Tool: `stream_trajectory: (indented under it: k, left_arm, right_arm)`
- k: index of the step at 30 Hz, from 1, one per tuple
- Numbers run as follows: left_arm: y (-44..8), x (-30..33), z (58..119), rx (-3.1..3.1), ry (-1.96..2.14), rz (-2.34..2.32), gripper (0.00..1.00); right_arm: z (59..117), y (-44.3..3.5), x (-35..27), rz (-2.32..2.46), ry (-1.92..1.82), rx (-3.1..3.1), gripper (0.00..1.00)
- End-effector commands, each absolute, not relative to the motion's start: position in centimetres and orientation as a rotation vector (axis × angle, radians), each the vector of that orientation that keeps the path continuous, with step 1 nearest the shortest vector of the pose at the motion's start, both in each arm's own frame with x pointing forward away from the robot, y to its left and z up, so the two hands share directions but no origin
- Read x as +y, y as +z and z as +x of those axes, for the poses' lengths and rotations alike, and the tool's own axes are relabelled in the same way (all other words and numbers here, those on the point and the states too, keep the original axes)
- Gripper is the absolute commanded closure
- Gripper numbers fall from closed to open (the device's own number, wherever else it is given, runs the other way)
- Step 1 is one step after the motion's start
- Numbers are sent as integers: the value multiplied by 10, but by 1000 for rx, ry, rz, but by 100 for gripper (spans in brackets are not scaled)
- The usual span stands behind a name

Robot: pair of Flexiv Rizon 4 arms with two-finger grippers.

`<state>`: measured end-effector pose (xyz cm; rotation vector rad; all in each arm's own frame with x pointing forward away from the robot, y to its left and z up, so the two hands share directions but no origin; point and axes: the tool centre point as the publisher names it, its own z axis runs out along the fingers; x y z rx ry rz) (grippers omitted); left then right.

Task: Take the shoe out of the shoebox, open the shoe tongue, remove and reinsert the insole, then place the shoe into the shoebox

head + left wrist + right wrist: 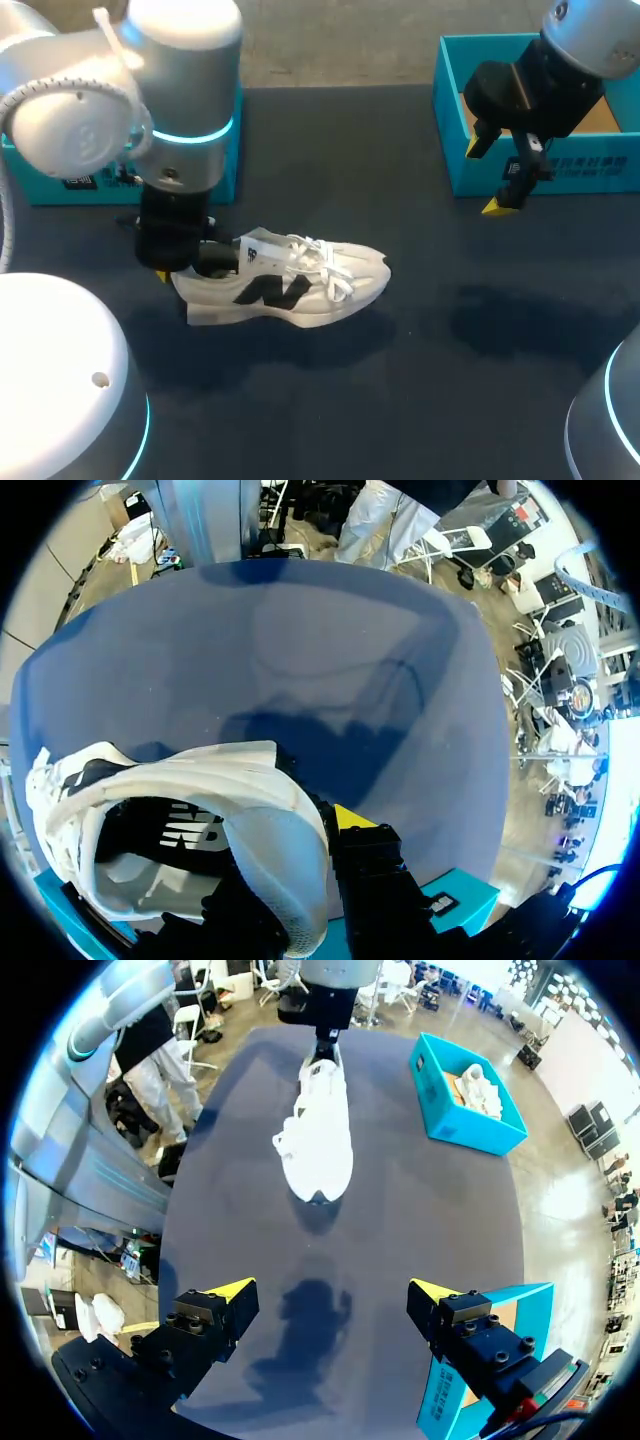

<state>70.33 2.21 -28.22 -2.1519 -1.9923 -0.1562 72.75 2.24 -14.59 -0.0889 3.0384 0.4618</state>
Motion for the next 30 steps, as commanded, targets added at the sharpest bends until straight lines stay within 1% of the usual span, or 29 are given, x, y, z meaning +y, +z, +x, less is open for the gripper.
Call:
stream_trajectory:
  k: [1, 13, 22, 30]
  left_arm:
    - [-296, 18, 705, -1999, -148, -2144, 100]
    - [-326, 8, 704, -1991, -142, -2156, 100]
    - [-361, -4, 705, -1989, -173, -2155, 100]
    - [-381, -6, 704, -2014, -186, -2168, 100]
  right_arm:
    - [729, -147, 24, -87, 457, 3041, 0]
    - [729, -147, 24, -87, 457, 3041, 0]
    - [729, -147, 24, -87, 457, 3041, 0]
    - [729, -147, 24, -87, 457, 3041, 0]
